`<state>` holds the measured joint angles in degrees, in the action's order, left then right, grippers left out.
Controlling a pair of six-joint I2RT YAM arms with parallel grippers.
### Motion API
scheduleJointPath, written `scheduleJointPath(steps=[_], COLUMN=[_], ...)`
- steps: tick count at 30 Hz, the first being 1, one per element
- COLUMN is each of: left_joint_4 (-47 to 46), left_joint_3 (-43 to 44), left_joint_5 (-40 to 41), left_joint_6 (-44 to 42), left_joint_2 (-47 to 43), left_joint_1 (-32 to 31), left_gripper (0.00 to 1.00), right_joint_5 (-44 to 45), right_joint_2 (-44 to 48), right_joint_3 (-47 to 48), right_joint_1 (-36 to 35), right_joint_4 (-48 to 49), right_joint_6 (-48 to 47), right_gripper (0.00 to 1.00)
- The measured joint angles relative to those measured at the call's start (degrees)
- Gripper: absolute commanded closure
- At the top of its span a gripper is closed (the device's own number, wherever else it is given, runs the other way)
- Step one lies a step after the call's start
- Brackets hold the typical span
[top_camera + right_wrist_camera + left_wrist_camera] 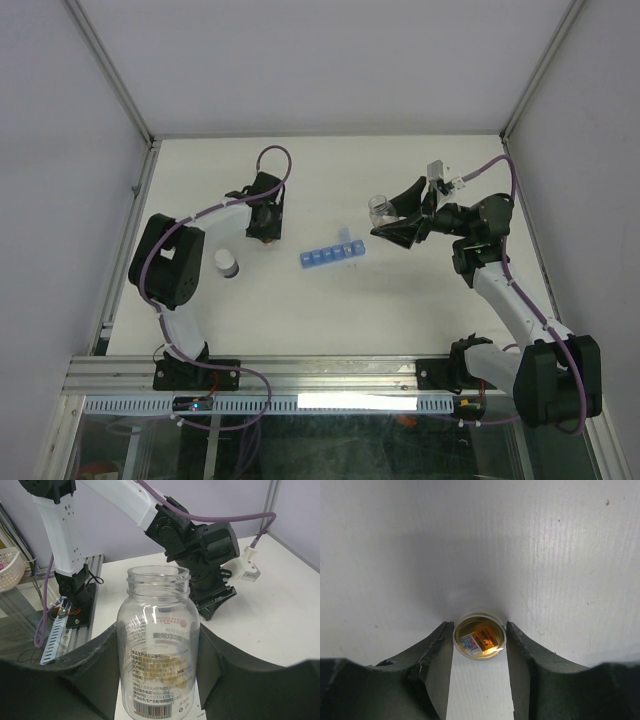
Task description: Sort the pills into containers
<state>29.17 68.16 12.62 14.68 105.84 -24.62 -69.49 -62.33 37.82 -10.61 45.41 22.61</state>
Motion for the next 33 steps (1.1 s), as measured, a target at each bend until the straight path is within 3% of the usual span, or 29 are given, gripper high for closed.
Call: scheduleJointPath(steps=[7,14,19,22,26,33], left_joint_4=[0.2,-9.0,-25.0,-38.7,-59.4,-84.3], left_joint_3=[-1.9,-10.7,-21.8,-28.8,-36.4,-37.7], left_joint_5=[-6.8,-18.6,-32.3,-41.0,-50.7,-59.3], left_joint_6=[1.9,5.6,11.8,18.3,29.8,43.3], left_joint_2=[-5.1,-21.0,-32.7,-35.4,-34.4,-28.2], left_joint_1=[0.0,0.0,-0.1,-0.1,-0.7,-2.5], left_gripper=[0.76,0.77,0.77,0.77,0.77,0.77], right_joint_5=[0.0,-1.1,-3.5,-4.5,-4.4,1.1], right_joint_2=[0.0,0.0,0.0,0.6,2.7,3.9], right_joint_3=[-0.2,-0.2,2.1,5.8,10.2,14.6], right_joint_1=[0.3,0.6,0.8,0.9,0.9,-3.0], right_joint_4=[0.2,-1.0,-10.4,-22.1,-38.0,-58.7], right_joint_6=[0.0,-1.1,-6.8,-15.7,-30.0,-50.1], right_gripper=[1.00,1.00,1.00,1.00,1.00,1.00])
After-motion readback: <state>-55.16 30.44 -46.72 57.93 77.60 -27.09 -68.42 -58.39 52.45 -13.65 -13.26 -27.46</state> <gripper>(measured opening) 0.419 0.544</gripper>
